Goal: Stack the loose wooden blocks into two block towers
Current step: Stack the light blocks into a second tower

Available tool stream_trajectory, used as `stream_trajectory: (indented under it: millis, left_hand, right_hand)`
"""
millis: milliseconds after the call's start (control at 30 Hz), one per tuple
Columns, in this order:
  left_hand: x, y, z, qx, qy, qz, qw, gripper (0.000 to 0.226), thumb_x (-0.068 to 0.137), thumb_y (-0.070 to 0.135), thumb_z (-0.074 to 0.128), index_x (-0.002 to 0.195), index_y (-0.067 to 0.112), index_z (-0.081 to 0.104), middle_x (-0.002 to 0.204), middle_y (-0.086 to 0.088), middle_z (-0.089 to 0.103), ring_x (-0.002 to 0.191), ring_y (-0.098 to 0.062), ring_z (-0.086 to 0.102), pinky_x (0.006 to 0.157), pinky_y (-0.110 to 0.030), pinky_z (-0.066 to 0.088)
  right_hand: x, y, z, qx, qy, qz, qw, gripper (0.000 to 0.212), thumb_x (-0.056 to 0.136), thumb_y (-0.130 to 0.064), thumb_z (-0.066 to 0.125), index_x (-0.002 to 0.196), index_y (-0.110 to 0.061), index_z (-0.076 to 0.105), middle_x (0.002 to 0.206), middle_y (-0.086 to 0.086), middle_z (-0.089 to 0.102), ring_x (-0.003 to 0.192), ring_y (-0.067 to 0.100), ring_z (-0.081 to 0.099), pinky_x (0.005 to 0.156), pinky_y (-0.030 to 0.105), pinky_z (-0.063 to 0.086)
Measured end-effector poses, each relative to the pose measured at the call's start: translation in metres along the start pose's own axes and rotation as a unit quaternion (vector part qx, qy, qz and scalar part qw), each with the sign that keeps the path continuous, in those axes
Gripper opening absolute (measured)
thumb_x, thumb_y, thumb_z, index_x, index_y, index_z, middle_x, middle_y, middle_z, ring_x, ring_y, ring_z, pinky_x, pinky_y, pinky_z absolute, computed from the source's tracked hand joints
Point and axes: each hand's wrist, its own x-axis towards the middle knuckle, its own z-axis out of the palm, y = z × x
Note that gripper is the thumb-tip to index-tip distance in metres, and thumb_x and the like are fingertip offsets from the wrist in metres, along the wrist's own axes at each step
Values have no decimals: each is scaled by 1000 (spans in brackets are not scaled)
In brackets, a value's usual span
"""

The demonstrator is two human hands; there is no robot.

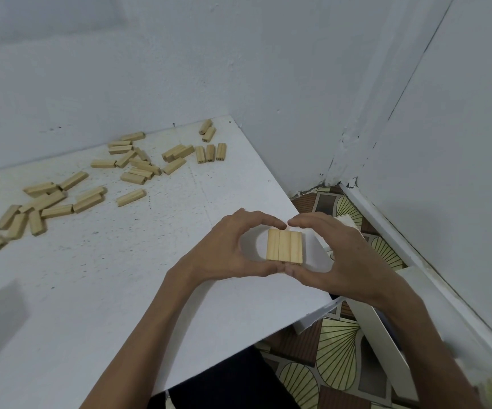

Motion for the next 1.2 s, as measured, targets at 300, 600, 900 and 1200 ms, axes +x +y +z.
stream_trajectory:
  millis: [300, 600, 900, 1200]
  left_hand:
    - [-20, 3, -24, 17, -32, -34, 999, 79, 72, 54, 87, 142, 42, 52, 144, 27, 52, 138, -6, 46, 116, -44, 37]
    - [-65, 0, -60, 92, 22, -98, 991, 76, 72, 74, 75, 138, 42, 56, 141, 30, 52, 133, 5, 48, 114, -34, 41]
    - [-127, -36, -119, 262, 249, -263, 895, 26, 93, 42, 69, 116, 30, 70, 121, 11, 67, 113, -15, 61, 80, -32, 43]
    - [-151, -103, -156, 256, 339, -354, 833, 42, 88, 23, 72, 129, 19, 65, 138, -4, 58, 130, -29, 50, 96, -46, 49]
  right_hand:
    - [-3, -10, -11, -33, 12, 5, 999, 84, 75, -76, 64, 144, -31, 47, 140, -28, 43, 132, -4, 39, 100, 16, 35]
    - [22, -56, -7, -127, 3, -49, 991, 67, 83, -65, 66, 135, -23, 59, 132, -10, 61, 121, 12, 53, 98, 29, 45]
    - [98, -132, 56, -136, -48, -46, 988, 32, 99, -42, 58, 128, -30, 61, 120, -16, 64, 110, 10, 58, 88, 31, 48]
    - [201, -158, 155, -182, -109, -84, 974, 32, 101, -23, 55, 132, -16, 59, 138, 3, 51, 126, 26, 43, 89, 42, 50]
